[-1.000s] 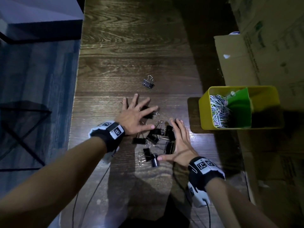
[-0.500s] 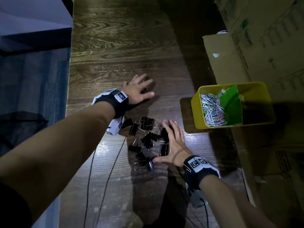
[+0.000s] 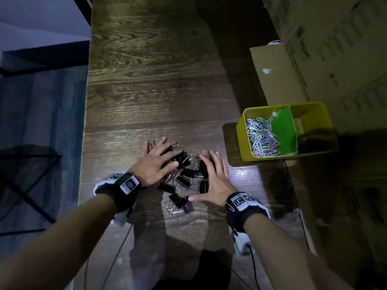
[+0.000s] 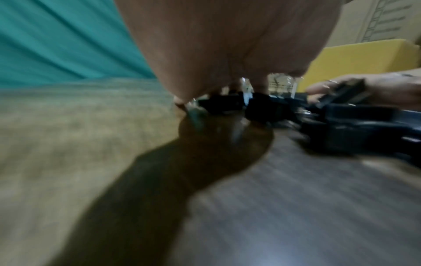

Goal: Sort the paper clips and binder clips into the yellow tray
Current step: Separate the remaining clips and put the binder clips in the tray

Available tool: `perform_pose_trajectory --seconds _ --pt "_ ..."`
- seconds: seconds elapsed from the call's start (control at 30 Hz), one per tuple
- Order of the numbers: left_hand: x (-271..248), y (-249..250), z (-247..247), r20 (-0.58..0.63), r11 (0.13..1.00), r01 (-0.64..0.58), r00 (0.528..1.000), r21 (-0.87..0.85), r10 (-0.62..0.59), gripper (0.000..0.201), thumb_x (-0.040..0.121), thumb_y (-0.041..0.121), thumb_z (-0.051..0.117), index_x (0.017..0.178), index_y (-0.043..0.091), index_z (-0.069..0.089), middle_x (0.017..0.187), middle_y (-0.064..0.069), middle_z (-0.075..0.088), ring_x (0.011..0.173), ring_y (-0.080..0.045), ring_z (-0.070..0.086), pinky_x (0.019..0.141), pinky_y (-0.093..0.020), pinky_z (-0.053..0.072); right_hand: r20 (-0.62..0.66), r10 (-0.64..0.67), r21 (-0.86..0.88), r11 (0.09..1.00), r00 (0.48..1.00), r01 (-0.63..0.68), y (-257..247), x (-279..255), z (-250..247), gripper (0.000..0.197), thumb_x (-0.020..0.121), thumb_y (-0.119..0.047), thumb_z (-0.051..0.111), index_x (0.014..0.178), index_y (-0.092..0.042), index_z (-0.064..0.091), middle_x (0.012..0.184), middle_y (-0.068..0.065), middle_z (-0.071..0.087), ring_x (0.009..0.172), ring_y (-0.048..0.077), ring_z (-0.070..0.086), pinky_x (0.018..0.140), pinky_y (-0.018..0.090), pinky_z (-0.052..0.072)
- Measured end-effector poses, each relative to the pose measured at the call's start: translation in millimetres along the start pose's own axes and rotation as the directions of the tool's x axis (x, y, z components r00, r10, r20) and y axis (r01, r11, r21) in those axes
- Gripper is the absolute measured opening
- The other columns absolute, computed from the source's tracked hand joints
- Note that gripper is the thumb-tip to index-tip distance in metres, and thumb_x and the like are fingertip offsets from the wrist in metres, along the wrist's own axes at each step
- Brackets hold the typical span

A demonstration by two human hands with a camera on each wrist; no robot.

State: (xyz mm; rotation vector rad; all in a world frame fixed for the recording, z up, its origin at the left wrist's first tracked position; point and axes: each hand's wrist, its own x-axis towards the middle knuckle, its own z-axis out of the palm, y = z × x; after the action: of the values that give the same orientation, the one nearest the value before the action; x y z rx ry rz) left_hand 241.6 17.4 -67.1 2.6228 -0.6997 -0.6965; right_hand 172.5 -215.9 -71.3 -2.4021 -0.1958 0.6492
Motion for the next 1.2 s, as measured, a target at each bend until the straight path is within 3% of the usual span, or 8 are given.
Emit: perform_pose_trajectory --seconds 0.27,0.4,0.5,0.6,0.7,0.8,1.0,1.2 --pt "-32.6 53.4 38.4 -0.067 0.976 0.144 0.985 -0.164 -0.157 0.076 0.080 0.073 0.004 0.144 0.035 0.025 0.157 0.003 0.013 0.144 -0.016 -0.009 0.113 -0.048 -0.013 -0.024 -0.013 0.058 0.998 1.000 0.015 1.3 -7.5 -5.7 0.112 0.058 -0.068 0.072 0.146 -0.025 0.018 0.158 0.003 -0.011 0.144 0.015 -0.019 0.117 0.039 -0.011" --pt "-44.3 69.7 37.2 -0.002 0.976 0.160 0.987 -0.145 -0.162 0.071 0.086 0.067 0.009 0.145 0.031 0.025 0.155 0.005 0.018 0.145 -0.018 -0.005 0.115 -0.052 -0.003 0.072 -0.042 0.031 0.999 0.997 0.040 5.6 -22.9 -10.9 0.115 0.063 -0.063 0.073 0.149 -0.024 0.008 0.154 -0.010 -0.010 0.141 0.009 -0.023 0.114 0.033 -0.015" --pt "-55.3 81.7 38.6 0.059 0.984 0.151 0.988 -0.090 -0.146 0.054 0.096 0.052 0.024 0.145 0.030 0.024 0.155 0.006 0.019 0.145 -0.021 -0.004 0.114 -0.054 0.000 0.102 -0.035 0.087 0.996 0.994 0.026 9.4 -39.6 -8.5 0.103 0.074 -0.064 0.062 0.151 -0.021 0.009 0.158 -0.005 -0.006 0.143 0.010 -0.018 0.117 0.034 -0.011" --pt "-65.7 88.7 44.7 0.070 0.989 0.125 0.990 -0.081 -0.119 0.051 0.096 0.049 0.028 0.145 0.033 0.024 0.155 0.009 0.017 0.145 -0.022 -0.004 0.113 -0.056 0.000 0.014 0.019 0.199 0.980 1.000 -0.021 14.6 -57.8 -6.9 0.065 0.092 -0.046 0.049 0.147 -0.018 0.028 0.157 -0.002 0.017 0.146 0.011 0.007 0.120 0.033 0.008" --pt "-73.2 93.7 46.2 0.056 0.983 0.124 0.992 -0.134 -0.118 0.053 0.095 0.054 0.027 0.143 0.033 0.028 0.155 0.005 0.021 0.145 -0.019 0.003 0.113 -0.057 0.001 -0.122 0.045 0.213 0.977 0.992 -0.018 18.7 -68.8 -7.1 0.042 0.092 -0.028 0.058 0.132 -0.017 0.053 0.139 -0.001 0.044 0.129 0.013 0.040 0.113 0.032 0.028" --pt "-77.9 95.7 40.4 -0.043 0.976 0.085 0.994 -0.199 -0.096 0.061 0.088 0.062 0.024 0.139 0.032 0.038 0.151 -0.001 0.031 0.143 -0.019 0.016 0.114 -0.056 0.012 -0.184 0.084 0.236 0.971 0.979 -0.039 18.5 -70.7 -10.7 0.026 0.088 -0.021 0.064 0.113 -0.015 0.067 0.124 -0.002 0.056 0.115 0.013 0.049 0.107 0.025 0.032" --pt "-69.4 110.2 8.2 -0.338 0.938 0.014 0.931 -0.348 -0.139 0.026 0.090 0.030 0.058 0.110 0.015 0.065 0.108 -0.001 0.060 0.099 -0.015 0.056 0.087 -0.030 0.046 -0.235 0.036 0.234 0.972 0.971 0.020 23.3 -73.2 -26.3 0.018 0.089 -0.014 0.062 0.105 -0.012 0.072 0.116 0.003 0.066 0.108 0.018 0.060 0.099 0.042 0.046" --pt "-41.8 118.3 9.0 -0.201 0.968 0.141 0.962 -0.207 -0.183 0.027 0.087 0.033 0.062 0.107 0.016 0.062 0.113 -0.003 0.052 0.098 -0.019 0.055 0.086 -0.033 0.048 -0.385 0.093 0.297 0.955 0.918 0.028 14.0 -83.9 -49.7 0.031 0.092 0.002 0.049 0.110 -0.012 0.068 0.106 0.000 0.064 0.098 0.013 0.060 0.093 0.019 0.043"
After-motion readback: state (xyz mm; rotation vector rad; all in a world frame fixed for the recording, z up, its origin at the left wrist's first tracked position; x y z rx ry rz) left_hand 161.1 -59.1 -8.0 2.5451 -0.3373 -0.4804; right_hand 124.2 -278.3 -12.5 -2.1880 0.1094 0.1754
